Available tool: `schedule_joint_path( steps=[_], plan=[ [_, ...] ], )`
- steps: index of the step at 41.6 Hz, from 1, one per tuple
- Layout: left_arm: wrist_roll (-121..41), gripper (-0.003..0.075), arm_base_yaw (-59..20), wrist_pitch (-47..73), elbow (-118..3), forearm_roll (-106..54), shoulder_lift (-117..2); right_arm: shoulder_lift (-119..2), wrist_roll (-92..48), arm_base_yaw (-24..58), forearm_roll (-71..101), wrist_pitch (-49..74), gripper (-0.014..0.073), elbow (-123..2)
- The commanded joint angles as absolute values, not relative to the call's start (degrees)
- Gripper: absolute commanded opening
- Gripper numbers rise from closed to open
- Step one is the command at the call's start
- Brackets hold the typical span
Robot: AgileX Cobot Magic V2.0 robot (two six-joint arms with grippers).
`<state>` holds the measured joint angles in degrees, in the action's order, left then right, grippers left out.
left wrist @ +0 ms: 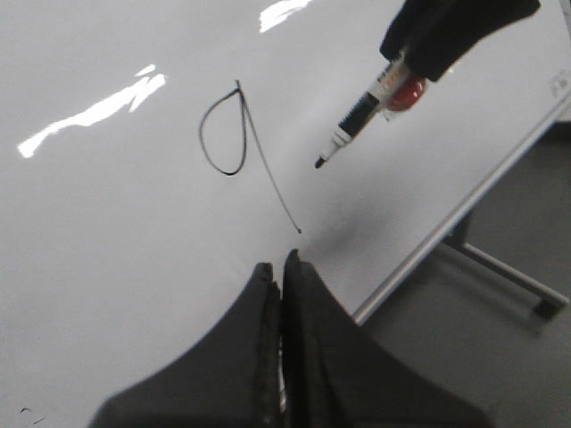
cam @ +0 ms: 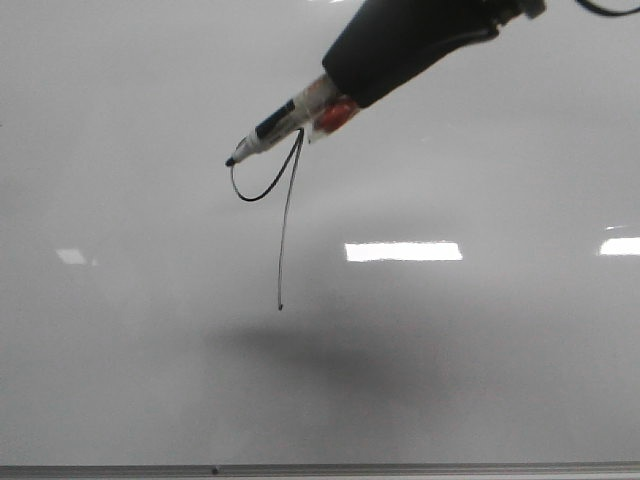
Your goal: Write number 9 on whiteboard
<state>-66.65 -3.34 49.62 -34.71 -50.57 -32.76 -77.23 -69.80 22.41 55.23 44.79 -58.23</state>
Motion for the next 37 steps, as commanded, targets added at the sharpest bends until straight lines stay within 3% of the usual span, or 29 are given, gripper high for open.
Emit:
schedule_joint_path(
  steps=[1,7,12,18,26,37],
  plan=[
    [-71.9,0.005,-3.2,51.0,-39.8,-54.5,-37.9,-73.7,-74.0,22.4,57.0,47.5,-0.0061,-59.8],
    [-76.7,0.0239,-7.2,50.3,-44.9,-54.2,-46.9,-73.3,-74.5,22.4,57.0,50.4,-0.0061,-59.8],
    [-76.6,0.0422,-17.9,48.5,-48.1,-50.0,-55.0,-73.3,-75.1,22.6,57.0,50.5,-0.0061,-59.8],
    [-76.0,0.0422,-30.4,41.5,-51.6,-47.1,-62.8,-73.3,-75.2,26.0,57.0,50.2,-0.0061,-59.8],
    [-75.9,0.0415,-34.3,42.3,-54.4,-46.9,-68.4,-73.3,-75.3,31.5,57.0,46.9,-0.0061,-59.8],
    [-75.9,0.0212,-34.3,44.0,-54.4,-46.0,-68.4,-73.3,-75.3,31.6,54.2,45.4,-0.0061,-59.8]
  ],
)
